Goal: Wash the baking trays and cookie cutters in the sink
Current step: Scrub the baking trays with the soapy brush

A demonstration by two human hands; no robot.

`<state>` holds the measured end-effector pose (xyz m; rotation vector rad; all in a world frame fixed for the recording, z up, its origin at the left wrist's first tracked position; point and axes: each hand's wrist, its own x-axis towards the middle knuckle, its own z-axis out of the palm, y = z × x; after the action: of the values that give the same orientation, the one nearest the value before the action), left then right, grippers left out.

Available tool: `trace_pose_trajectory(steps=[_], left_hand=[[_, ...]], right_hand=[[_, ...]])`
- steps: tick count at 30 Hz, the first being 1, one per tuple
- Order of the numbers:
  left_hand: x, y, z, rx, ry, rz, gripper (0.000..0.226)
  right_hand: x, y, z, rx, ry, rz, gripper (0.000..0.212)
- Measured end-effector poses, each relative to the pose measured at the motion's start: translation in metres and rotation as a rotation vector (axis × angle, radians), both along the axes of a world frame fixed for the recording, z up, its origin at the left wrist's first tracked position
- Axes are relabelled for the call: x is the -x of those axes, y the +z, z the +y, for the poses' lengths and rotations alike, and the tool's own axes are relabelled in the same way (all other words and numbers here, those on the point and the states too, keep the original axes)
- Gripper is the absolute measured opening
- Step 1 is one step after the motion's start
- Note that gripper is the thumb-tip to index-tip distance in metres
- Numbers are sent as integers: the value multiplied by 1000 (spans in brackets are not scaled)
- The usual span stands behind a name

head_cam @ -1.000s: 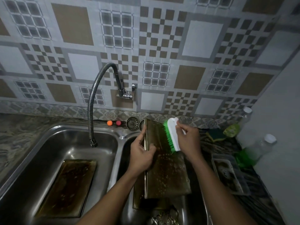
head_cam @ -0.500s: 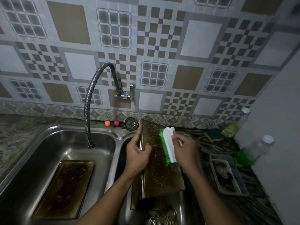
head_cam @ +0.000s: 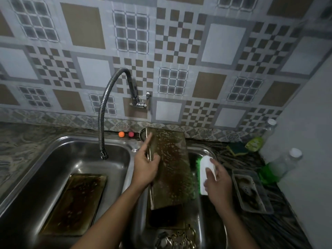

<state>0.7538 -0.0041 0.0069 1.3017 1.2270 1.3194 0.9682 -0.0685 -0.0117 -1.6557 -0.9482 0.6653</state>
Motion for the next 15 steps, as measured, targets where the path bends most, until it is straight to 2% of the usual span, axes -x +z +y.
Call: trace_pose_trajectory(steps=[2, 5, 6, 9, 11, 12, 14, 15], left_hand=[[-3, 0, -1, -10, -32, 102, 57], [-16, 7, -9, 21, -67, 197, 48], [-21, 13, -12, 57, -91, 186, 49], [-33, 30, -26, 89, -152, 167, 48], [-40, 41, -33, 92, -208, 192, 49], [-42, 46, -36, 88, -245, 194, 50], [-46, 56, -40, 51, -329, 151, 54], [-47, 58, -40, 30, -368, 124, 54]], right_hand=[[8, 10, 1, -16, 91, 24, 30], [31, 18, -7, -25, 275, -194, 30], [39, 18, -10, -8, 330, -270, 35], [53, 18, -20, 50, 468, -402, 77], [57, 17, -26, 59, 440, -607, 91], [59, 18, -30, 44, 396, -673, 91], [61, 20, -36, -35, 253, -730, 81], [60, 22, -39, -72, 178, -692, 75]])
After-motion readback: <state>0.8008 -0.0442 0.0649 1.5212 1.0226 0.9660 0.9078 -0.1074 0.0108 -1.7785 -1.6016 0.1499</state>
